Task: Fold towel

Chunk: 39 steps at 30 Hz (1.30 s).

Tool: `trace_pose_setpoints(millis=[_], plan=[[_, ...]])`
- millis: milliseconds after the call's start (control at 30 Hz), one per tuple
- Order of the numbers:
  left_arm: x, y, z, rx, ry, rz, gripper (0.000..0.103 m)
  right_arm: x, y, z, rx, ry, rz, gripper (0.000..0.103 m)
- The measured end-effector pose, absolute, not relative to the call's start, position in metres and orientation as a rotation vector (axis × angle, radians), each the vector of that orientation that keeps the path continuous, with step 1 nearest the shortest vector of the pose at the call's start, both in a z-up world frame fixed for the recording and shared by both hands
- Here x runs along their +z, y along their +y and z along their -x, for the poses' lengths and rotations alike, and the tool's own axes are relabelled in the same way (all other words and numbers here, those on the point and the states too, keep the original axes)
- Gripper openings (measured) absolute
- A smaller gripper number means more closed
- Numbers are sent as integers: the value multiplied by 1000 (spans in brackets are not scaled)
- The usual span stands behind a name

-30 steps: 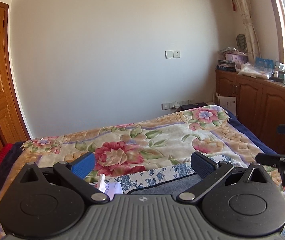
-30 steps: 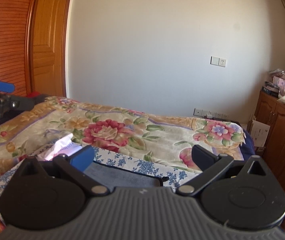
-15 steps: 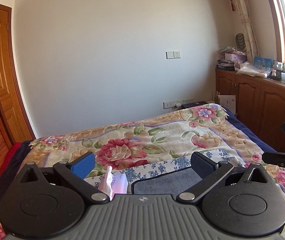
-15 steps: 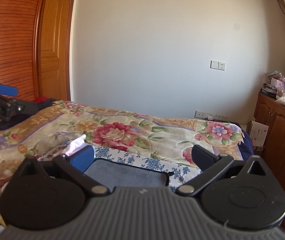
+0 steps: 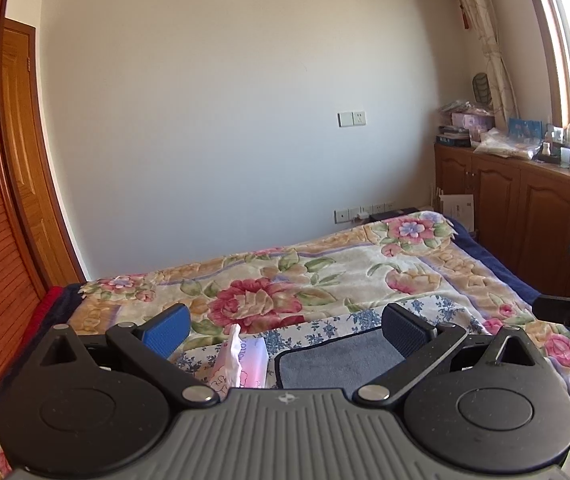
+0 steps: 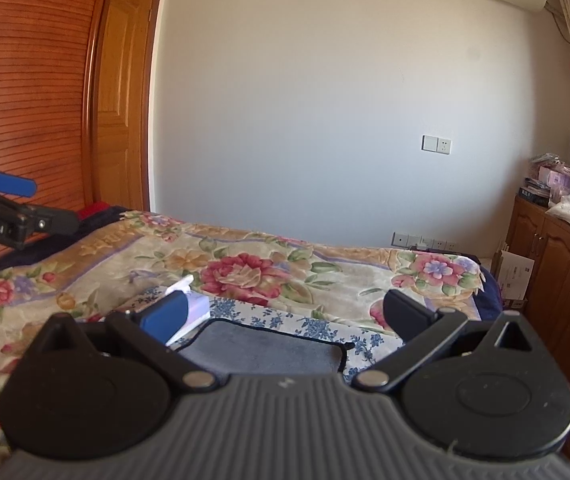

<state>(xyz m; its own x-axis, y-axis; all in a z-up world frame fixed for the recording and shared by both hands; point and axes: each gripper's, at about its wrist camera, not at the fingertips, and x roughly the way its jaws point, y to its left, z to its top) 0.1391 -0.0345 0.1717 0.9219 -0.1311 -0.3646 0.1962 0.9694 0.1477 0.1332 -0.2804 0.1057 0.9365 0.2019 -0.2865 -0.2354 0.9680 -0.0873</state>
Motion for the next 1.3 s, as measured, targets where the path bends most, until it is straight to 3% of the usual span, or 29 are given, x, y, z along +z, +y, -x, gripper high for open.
trace_pose_setpoints(millis=[1300], plan=[[109, -9, -55, -50, 382, -115, 103, 51, -275, -64, 161, 323, 93, 103]])
